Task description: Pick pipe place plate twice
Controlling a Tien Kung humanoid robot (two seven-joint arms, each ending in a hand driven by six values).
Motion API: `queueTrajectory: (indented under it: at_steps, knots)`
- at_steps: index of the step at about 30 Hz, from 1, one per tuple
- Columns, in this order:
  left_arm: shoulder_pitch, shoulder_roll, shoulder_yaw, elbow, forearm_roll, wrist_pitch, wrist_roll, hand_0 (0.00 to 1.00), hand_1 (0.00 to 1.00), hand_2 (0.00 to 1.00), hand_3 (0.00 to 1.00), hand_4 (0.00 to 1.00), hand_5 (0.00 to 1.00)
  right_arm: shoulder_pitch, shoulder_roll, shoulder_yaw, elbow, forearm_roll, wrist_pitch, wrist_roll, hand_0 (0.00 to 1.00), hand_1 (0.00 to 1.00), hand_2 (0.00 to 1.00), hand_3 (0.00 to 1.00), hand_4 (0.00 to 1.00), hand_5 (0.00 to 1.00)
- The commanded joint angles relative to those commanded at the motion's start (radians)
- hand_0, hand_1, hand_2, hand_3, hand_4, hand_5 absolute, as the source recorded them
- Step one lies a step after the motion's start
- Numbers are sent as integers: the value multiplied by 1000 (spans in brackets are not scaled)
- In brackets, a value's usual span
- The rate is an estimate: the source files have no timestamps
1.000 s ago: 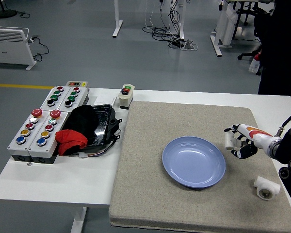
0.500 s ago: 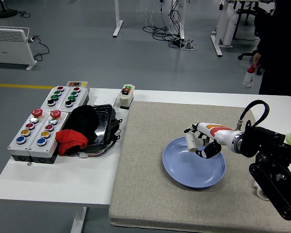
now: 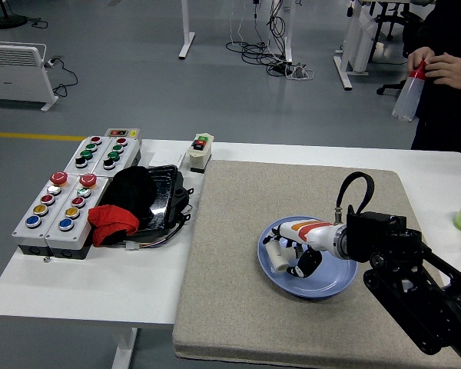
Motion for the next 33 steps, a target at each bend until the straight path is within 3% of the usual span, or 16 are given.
queueTrajectory:
  at_steps: [5, 6, 18, 24, 33]
  knots:
    - [-1, 0, 0, 0, 2, -1, 1, 621, 579, 506, 584, 272, 998, 0, 4, 4, -13, -27, 46, 29, 832, 815, 892, 827, 695, 309]
    - [-1, 0, 1, 0, 0, -1, 0, 621, 579, 505, 582, 273, 998, -1, 3, 12, -16, -27, 50, 28, 943, 914, 998, 964, 797, 321]
    - [4, -1, 7, -1, -9, -1, -3, 623, 580, 508, 577, 243, 998, -18, -12, 81, 4, -14, 82, 10, 998, 941, 998, 998, 847, 321]
    - [9, -1, 7, -1, -11, -1, -3, 623, 580, 509, 577, 247, 998, -30, -50, 163, 68, -8, 79, 3, 995, 940, 998, 998, 850, 328]
    - [18, -2, 10, -1, -15, 0, -6, 623, 582, 509, 577, 240, 998, -121, -140, 365, 183, 49, 97, -71, 995, 938, 998, 998, 853, 336]
